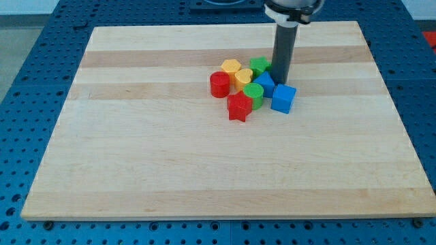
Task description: Move the blue cube closer to green circle
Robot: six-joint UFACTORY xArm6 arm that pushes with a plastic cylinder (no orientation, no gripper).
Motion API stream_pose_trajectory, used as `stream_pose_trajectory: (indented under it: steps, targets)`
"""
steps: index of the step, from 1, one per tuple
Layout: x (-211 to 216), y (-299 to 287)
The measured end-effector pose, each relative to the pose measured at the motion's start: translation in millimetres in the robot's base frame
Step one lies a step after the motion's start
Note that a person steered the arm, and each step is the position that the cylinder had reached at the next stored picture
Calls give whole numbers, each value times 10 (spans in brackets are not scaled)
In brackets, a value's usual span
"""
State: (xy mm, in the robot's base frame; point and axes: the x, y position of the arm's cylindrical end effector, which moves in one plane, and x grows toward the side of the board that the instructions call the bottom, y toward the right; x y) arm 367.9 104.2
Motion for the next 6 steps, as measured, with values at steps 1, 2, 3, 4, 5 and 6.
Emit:
stream_pose_trajectory:
  steps: [1,2,3,4,5,6]
  targets:
    - [80,195]
    - [198,283]
    - [409,283]
    - [530,242]
    - [634,217]
    - [711,179]
